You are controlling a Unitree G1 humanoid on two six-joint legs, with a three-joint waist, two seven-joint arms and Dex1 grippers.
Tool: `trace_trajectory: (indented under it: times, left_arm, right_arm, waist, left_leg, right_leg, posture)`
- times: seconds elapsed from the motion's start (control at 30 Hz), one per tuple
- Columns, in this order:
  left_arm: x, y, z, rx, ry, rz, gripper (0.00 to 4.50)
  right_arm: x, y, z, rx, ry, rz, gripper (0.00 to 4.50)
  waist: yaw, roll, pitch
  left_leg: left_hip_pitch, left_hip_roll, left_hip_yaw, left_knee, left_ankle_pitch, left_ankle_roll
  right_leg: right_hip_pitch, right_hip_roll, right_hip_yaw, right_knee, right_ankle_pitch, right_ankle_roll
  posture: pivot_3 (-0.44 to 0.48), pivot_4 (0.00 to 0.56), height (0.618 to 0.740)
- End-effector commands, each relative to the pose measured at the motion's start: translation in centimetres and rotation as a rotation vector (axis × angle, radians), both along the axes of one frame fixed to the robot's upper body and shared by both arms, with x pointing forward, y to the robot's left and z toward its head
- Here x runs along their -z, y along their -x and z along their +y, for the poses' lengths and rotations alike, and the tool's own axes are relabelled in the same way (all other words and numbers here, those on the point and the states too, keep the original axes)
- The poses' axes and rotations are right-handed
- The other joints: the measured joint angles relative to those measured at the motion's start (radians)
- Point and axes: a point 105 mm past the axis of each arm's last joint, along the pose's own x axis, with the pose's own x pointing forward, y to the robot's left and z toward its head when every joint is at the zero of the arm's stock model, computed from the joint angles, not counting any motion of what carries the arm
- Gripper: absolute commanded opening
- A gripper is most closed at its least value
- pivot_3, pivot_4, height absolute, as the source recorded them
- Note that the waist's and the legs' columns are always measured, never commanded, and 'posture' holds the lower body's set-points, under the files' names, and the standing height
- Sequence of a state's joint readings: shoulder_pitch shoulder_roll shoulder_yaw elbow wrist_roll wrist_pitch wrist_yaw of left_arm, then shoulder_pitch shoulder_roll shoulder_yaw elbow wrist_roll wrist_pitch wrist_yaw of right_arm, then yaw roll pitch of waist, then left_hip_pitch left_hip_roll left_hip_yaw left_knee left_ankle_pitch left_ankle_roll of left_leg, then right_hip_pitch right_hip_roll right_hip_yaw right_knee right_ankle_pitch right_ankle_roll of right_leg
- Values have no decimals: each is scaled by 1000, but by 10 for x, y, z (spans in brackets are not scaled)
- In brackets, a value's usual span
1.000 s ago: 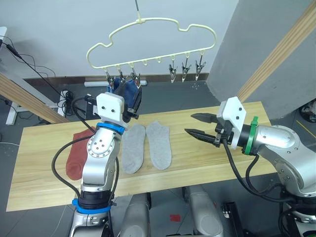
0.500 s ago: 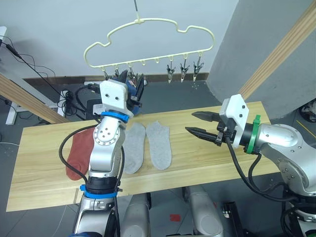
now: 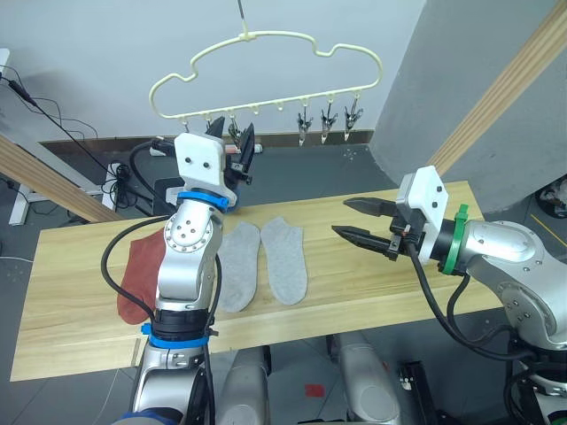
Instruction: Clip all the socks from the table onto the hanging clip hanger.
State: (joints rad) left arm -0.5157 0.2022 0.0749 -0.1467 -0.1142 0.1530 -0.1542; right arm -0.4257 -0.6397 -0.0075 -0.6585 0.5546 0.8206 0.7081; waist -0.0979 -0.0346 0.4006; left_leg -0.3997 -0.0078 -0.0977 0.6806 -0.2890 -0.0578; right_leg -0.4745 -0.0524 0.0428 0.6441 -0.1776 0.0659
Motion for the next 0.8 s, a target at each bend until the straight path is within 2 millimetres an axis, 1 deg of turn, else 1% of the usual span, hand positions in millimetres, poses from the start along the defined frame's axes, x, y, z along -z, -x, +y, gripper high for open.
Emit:
trace_trajectory:
  times: [0.03,0.07,0.1,0.13,0.23,0.27,0.3,0.53,0.67,0.7,0.8]
  left_arm:
    - [-12,5,-1,-2,-14,-46,2521]
    - [-12,5,-1,-3,-14,-48,2521]
    - [-13,5,0,-6,-15,-50,2136]
    - [-14,5,0,-8,-17,-52,1933]
    - [-14,4,0,-11,-21,-54,1080]
    - [-14,4,1,-11,-22,-53,830]
    - [-13,4,1,-11,-23,-52,716]
    - [-13,6,6,-18,-34,-46,345]
    - [-17,8,8,-4,-48,-49,344]
    - [-17,8,8,4,-49,-44,344]
    - [-18,10,10,27,-59,-36,344]
  right_arm:
    - [-11,4,2,-20,-24,-42,2384]
    - [-11,4,2,-20,-25,-42,2384]
    - [-11,4,2,-19,-25,-42,2435]
    - [-11,4,2,-19,-25,-42,2435]
    - [-11,4,2,-20,-26,-40,2435]
    - [-11,5,2,-21,-25,-37,2435]
    - [-10,5,2,-23,-25,-35,2435]
    - [-3,9,6,-34,-20,-10,2435]
    - [13,7,14,-12,-13,14,2435]
    - [18,2,15,24,-5,14,2435]
    - [37,-14,24,117,17,23,2991]
  waist:
    - [0,0,0]
    - [0,0,0]
    - [0,0,0]
    - [0,0,0]
    - [0,0,0]
    - [0,0,0]
    - [0,0,0]
    - [0,0,0]
    - [-2,0,0]
    - [-2,0,0]
    - [-3,-1,-1]
  left_leg:
    - [0,0,0,0,0,0]
    - [0,0,0,0,0,0]
    - [0,0,0,0,0,0]
    - [0,0,0,0,0,0]
    - [0,0,0,0,0,0]
    - [0,0,0,0,0,0]
    - [0,0,0,0,0,0]
    - [0,0,0,0,0,0]
    - [0,0,0,0,0,0]
    - [0,0,0,0,0,0]
    - [0,0,0,0,0,0]
  right_leg:
    - [0,0,0,0,0,0]
    - [0,0,0,0,0,0]
    - [0,0,0,0,0,0]
    - [0,0,0,0,0,0]
    - [0,0,0,0,0,0]
    - [0,0,0,0,0,0]
    - [0,0,0,0,0,0]
    - [0,0,0,0,0,0]
    - [0,0,0,0,0,0]
    - [0,0,0,0,0,0]
    - [0,0,0,0,0,1]
  posture:
    - [-205,392,740]
    - [-205,391,740]
    - [-205,391,740]
    - [-205,392,740]
    - [-206,394,740]
    - [-206,394,740]
    - [-206,394,740]
    - [-198,393,740]
    - [-184,391,740]
    - [-181,389,740]
    - [-178,388,740]
